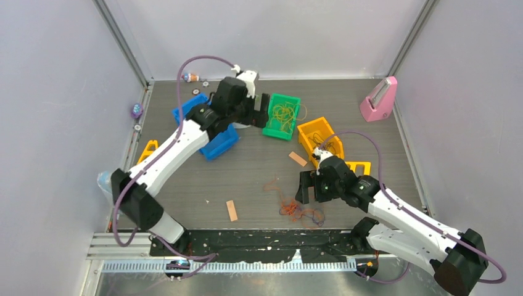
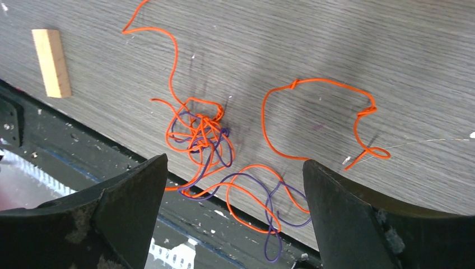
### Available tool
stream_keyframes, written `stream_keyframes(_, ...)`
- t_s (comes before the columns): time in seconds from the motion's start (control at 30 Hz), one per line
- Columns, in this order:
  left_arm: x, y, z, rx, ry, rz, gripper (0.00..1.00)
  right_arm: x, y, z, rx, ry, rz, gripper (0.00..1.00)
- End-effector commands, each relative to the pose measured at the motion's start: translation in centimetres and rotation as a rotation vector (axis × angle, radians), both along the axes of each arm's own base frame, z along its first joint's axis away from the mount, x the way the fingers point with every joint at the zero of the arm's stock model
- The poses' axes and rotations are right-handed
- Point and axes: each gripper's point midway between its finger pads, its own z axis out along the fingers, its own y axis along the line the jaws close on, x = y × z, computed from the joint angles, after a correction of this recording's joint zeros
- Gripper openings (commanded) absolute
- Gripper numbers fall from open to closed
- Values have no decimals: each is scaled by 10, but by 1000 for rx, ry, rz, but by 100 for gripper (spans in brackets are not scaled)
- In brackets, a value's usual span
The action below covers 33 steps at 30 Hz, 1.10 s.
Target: Untangle the cables
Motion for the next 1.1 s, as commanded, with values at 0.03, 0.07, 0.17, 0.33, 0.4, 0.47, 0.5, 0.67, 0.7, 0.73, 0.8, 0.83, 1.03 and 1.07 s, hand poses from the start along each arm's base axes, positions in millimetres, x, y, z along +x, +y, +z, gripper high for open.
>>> stream_keyframes(0.03, -53, 9, -39, -37, 56, -52, 100, 20, 3, 6, -22, -90, 0, 95)
stream_keyframes(0.07, -63, 8, -47, -55, 68, -65, 100, 20, 4, 5, -23, -91, 7, 96)
stream_keyframes(0.17, -96, 4, -79, -117, 146, -106, 99, 18, 9, -1, -24, -71, 25, 99)
stream_keyframes(0.33, -139, -1, -126, -162, 230, -130, 98, 5, 21, -5, -6, -58, 76, 78)
stream_keyframes(0.4, -146, 1, -135, -191, 236, -122, 98, -4, 29, -7, 10, -49, 121, 72)
stream_keyframes(0.47, -150, 2, -142, -226, 232, -117, 97, -11, 34, -9, 16, -46, 143, 68)
stream_keyframes(0.5, -152, 3, -144, -237, 235, -115, 97, -16, 37, -10, 20, -39, 154, 66)
stream_keyframes(0.67, -157, 2, -159, -265, 245, -80, 100, -26, 44, -19, 39, -19, 172, 59)
stream_keyframes(0.7, -157, 1, -162, -265, 251, -75, 99, -29, 46, -22, 38, -10, 174, 58)
stream_keyframes(0.73, -157, -2, -166, -265, 257, -68, 99, -30, 49, -24, 43, -10, 182, 58)
stream_keyframes(0.8, -158, -11, -170, -277, 269, -72, 98, -34, 54, -29, 46, 5, 186, 58)
stream_keyframes(0.83, -158, -15, -174, -281, 281, -72, 97, -35, 55, -32, 40, 17, 186, 57)
stream_keyframes(1.03, -158, -39, -184, -302, 331, -83, 92, -35, 61, -37, 19, 16, 191, 29)
stream_keyframes(1.07, -159, -42, -185, -305, 341, -87, 90, -35, 60, -35, 14, 15, 189, 20)
